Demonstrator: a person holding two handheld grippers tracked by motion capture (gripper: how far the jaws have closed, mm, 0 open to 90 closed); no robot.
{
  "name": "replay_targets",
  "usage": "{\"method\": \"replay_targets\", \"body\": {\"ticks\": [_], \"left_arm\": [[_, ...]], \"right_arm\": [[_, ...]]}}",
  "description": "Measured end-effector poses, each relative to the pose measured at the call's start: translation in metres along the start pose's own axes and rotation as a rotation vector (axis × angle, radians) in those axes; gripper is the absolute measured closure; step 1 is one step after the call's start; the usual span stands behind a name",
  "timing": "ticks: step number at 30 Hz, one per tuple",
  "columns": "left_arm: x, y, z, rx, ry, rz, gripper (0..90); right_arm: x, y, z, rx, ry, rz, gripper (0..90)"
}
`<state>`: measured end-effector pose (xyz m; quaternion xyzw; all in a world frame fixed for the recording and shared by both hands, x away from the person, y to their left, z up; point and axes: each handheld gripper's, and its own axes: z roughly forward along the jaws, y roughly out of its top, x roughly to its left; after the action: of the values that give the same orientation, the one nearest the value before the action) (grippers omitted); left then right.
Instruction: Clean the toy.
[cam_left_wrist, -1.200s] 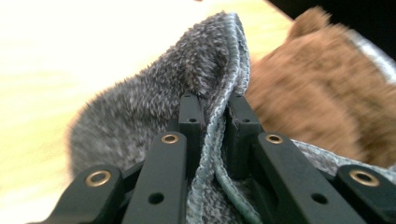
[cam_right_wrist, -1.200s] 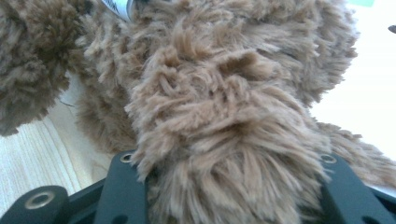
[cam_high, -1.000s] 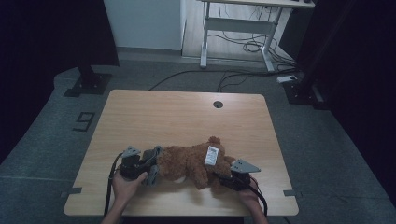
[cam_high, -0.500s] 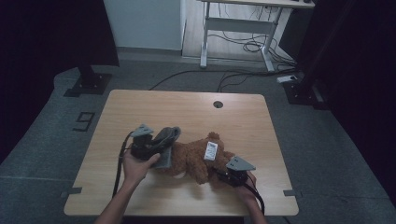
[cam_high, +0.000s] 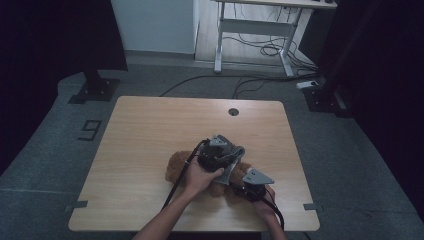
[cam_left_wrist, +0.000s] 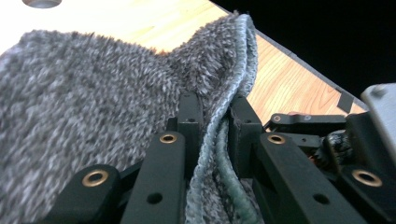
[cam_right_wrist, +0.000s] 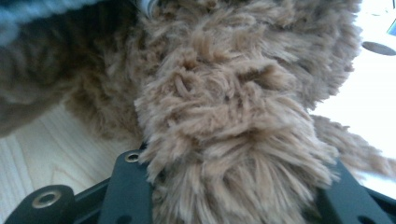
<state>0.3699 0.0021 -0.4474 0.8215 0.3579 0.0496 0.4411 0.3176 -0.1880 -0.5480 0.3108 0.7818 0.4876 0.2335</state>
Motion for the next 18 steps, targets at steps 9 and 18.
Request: {"method": "replay_targets", "body": {"ticks": [9, 18], "left_arm": [[0.037, -0.016, -0.040, 0.000, 0.104, -0.055, 78.1], [0.070, -0.060, -0.092, -0.139, 0.120, -0.139, 78.0]], "right_arm": [[0.001, 0.000, -0.002, 0.009, 0.011, 0.006, 54.9], [0.001, -0.002, -0.004, 0.021, 0.039, 0.031, 55.0]]}}
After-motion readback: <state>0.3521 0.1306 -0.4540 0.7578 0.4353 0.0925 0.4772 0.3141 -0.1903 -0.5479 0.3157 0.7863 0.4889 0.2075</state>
